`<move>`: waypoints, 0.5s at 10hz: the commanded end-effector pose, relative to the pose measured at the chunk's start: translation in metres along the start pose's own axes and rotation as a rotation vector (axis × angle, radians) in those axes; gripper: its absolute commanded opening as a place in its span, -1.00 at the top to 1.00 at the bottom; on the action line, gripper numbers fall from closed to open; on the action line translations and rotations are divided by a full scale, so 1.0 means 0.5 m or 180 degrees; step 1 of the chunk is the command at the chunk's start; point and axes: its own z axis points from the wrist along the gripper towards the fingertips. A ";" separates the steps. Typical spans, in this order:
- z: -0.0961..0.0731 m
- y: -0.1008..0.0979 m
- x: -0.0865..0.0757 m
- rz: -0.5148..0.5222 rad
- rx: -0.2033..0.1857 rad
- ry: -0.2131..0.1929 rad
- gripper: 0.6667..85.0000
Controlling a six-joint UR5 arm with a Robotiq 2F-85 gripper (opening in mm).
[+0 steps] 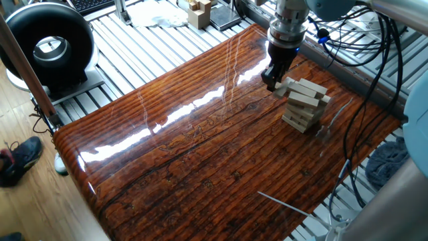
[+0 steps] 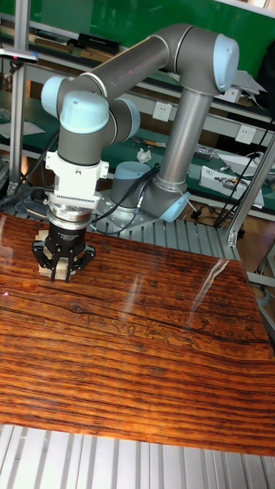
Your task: Play Jenga
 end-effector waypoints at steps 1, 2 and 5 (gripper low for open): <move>-0.003 0.005 -0.016 0.0044 -0.0042 -0.0105 0.63; -0.004 0.004 -0.018 0.0044 -0.0041 -0.0115 0.63; -0.003 0.006 -0.021 0.0045 -0.0048 -0.0131 0.63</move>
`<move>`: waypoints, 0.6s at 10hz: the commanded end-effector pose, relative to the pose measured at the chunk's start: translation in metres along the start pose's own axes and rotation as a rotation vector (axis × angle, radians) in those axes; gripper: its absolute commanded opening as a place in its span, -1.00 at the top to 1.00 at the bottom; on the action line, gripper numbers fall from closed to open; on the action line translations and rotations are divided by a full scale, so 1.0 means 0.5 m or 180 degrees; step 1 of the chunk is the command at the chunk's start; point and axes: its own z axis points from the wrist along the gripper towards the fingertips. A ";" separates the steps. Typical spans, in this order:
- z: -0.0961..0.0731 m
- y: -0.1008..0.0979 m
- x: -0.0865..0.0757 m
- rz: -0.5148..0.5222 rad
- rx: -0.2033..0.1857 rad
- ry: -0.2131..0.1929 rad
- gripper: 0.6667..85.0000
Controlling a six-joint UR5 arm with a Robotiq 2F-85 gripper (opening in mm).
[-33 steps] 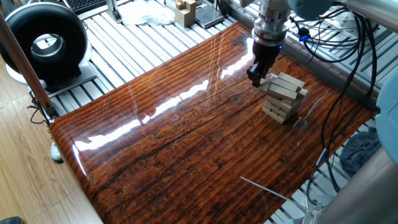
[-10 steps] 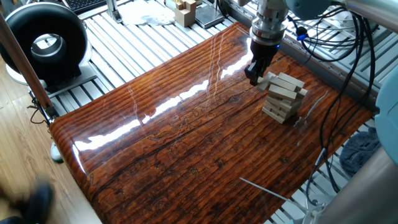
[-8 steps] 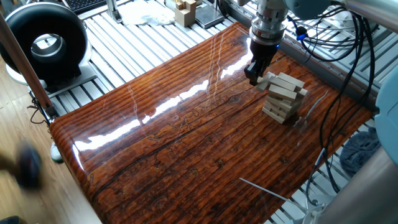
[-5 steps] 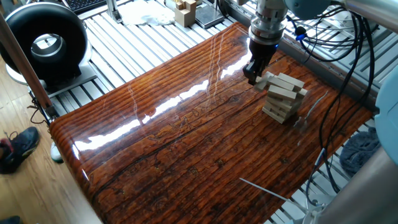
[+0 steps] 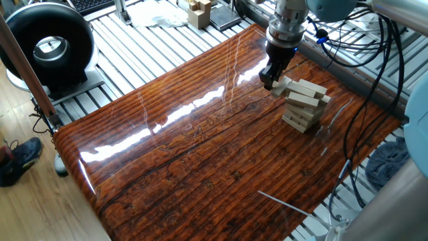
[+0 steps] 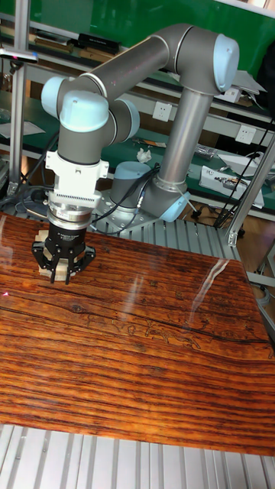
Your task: Play Jenga
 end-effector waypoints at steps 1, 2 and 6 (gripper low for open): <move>-0.002 0.005 -0.008 0.0030 -0.0040 -0.0048 0.63; -0.002 0.005 -0.008 0.0030 -0.0040 -0.0048 0.63; -0.003 0.010 -0.012 0.0041 -0.0068 -0.0062 0.63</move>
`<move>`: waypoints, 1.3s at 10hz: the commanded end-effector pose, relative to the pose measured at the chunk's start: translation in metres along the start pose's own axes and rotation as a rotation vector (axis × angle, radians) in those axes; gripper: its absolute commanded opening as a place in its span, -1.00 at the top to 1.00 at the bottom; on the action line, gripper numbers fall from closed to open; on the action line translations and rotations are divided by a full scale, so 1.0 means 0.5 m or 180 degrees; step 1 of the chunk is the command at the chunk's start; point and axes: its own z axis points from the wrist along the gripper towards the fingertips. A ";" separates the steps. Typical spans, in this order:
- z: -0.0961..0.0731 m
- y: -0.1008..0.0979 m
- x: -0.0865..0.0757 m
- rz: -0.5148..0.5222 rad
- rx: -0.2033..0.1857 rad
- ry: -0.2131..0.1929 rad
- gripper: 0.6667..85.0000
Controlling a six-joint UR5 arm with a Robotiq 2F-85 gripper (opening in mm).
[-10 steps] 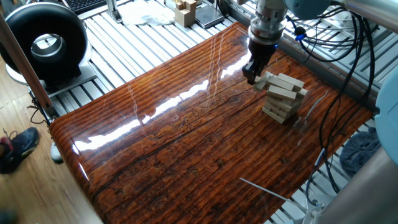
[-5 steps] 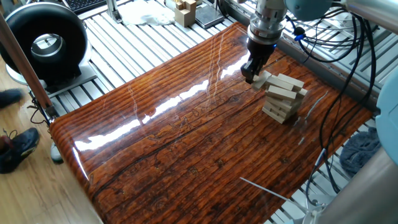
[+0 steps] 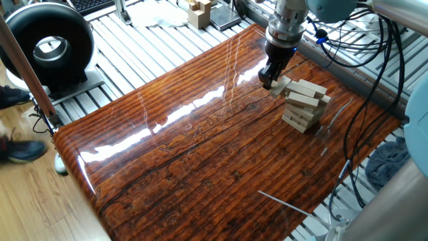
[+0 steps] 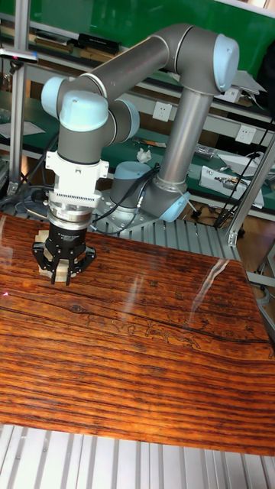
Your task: Play Jenga
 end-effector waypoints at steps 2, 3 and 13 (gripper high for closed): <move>-0.003 0.007 -0.007 0.0029 -0.0051 -0.0035 0.63; -0.003 0.008 -0.008 0.0034 -0.0051 -0.0035 0.63; -0.005 0.011 -0.020 0.0059 -0.0055 -0.0075 0.63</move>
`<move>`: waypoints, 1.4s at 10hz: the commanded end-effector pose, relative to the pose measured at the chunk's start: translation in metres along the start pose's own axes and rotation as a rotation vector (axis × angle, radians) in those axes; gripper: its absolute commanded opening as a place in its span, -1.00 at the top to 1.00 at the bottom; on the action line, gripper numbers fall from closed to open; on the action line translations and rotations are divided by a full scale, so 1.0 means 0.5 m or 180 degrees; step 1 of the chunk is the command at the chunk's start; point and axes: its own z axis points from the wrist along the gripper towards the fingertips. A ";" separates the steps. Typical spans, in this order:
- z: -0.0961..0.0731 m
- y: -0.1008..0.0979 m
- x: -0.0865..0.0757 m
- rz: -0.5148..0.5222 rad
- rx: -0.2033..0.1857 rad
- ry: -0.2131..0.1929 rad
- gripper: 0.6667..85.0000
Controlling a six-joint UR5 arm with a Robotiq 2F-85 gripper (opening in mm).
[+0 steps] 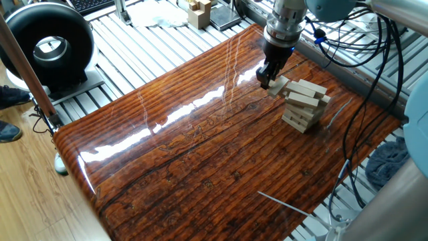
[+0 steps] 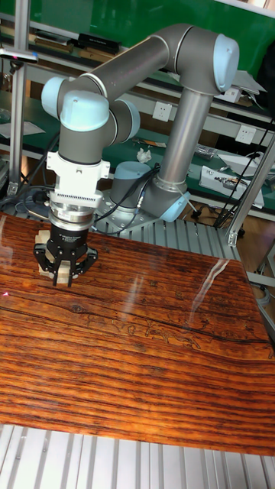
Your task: Play Jenga
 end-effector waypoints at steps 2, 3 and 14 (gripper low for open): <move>-0.003 0.005 -0.012 0.0028 -0.0039 -0.0064 0.63; -0.003 0.006 -0.014 0.0029 -0.0042 -0.0080 0.63; -0.004 0.009 -0.024 0.0040 -0.0060 -0.0131 0.63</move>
